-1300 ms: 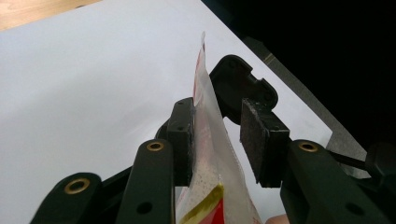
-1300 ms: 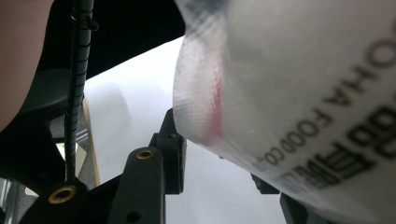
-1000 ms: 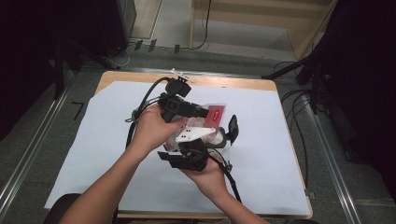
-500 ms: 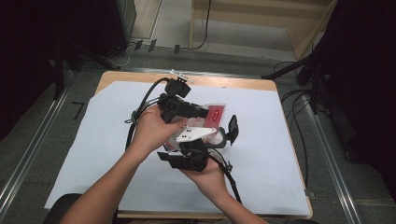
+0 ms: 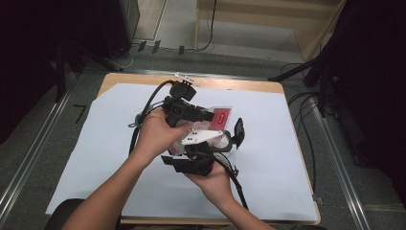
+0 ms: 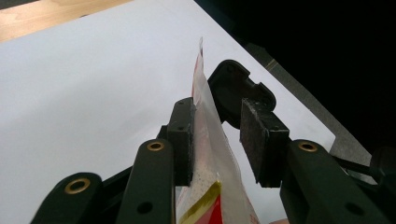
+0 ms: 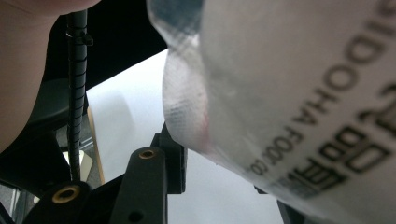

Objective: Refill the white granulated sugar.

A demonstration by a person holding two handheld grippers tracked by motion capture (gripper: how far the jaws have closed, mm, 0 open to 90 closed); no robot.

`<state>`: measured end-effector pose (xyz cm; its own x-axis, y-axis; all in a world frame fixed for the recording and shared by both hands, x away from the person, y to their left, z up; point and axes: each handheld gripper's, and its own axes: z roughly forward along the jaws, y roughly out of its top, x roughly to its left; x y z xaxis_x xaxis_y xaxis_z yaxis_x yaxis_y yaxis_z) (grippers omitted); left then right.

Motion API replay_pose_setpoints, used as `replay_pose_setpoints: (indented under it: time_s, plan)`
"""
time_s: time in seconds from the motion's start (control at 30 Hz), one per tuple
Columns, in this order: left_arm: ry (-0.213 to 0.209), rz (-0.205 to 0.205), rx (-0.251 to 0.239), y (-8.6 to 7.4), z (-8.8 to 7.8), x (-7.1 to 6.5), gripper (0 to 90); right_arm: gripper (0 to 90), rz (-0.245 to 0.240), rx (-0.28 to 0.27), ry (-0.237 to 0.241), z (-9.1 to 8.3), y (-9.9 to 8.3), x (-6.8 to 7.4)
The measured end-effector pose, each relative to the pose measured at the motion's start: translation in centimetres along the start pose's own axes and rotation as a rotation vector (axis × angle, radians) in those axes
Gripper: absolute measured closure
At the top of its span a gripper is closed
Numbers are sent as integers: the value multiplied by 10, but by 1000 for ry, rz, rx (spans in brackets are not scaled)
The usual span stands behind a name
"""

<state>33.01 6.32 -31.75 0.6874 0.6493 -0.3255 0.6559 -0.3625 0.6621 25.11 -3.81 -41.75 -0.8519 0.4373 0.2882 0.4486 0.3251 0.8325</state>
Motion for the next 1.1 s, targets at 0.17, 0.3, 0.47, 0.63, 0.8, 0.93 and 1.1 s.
replay_pose_setpoints:
  time_s: [0.17,0.3,0.47,0.63,0.8,0.93,1.1]
  plan:
    - [0,-5,-5,0,0,0,663,641,0,-1,-2,0,0,0]
    - [0,0,-2,0,0,0,662,641,-2,0,-2,0,0,0]
    - [1,-1,-3,0,0,0,662,641,-9,2,-8,1,0,-1]
    - [-1,-1,-2,0,0,0,662,641,-6,2,-8,1,0,-1]
    - [-3,-3,0,0,-1,1,661,641,-4,1,-1,0,0,0]
    - [-4,-12,-4,0,-1,2,661,641,2,3,7,0,1,1]
    - [-9,-9,-2,0,-1,3,661,641,11,9,5,0,2,1]
